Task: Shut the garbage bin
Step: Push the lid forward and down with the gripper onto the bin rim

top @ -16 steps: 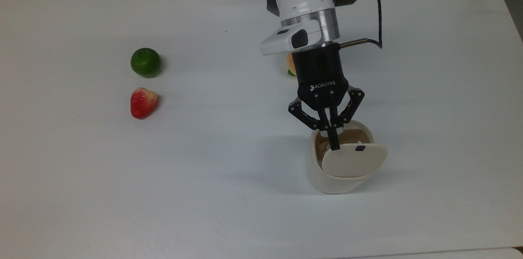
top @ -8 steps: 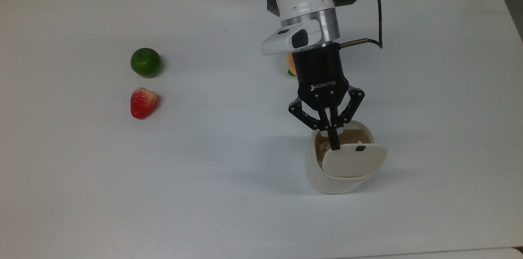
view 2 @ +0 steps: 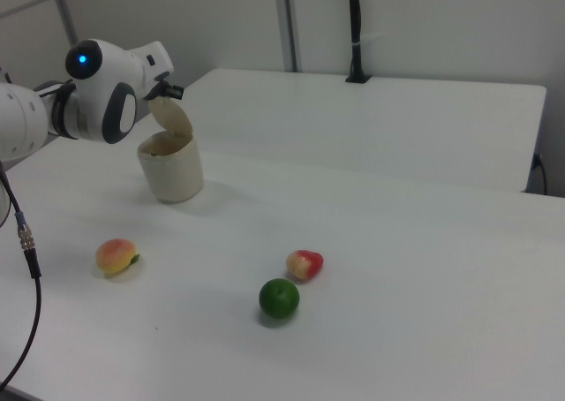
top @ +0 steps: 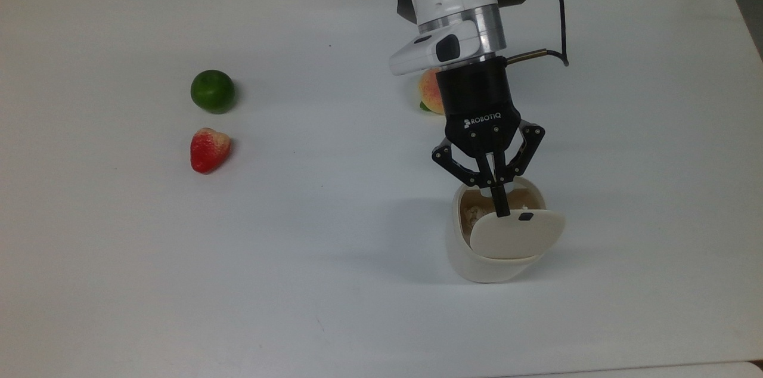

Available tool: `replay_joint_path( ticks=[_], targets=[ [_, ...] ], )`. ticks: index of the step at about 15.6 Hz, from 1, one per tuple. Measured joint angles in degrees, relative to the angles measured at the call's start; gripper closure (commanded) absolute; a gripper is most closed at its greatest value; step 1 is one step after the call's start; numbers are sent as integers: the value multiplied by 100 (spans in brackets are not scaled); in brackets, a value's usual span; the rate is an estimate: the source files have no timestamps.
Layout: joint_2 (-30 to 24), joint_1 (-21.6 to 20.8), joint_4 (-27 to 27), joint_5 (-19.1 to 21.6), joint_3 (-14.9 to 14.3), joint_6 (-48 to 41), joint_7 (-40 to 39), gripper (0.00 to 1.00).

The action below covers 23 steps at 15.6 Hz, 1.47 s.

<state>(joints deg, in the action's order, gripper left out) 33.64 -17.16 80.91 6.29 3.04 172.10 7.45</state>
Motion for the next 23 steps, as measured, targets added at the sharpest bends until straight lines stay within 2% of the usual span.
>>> replay_joint_path(
  ticks=[4,14,23],
  targets=[
    [141,-32,0,0,0,285,0,99],
    [277,-34,45,0,0,343,0,99],
    [50,-42,569,0,45,343,0,99]
  ],
)
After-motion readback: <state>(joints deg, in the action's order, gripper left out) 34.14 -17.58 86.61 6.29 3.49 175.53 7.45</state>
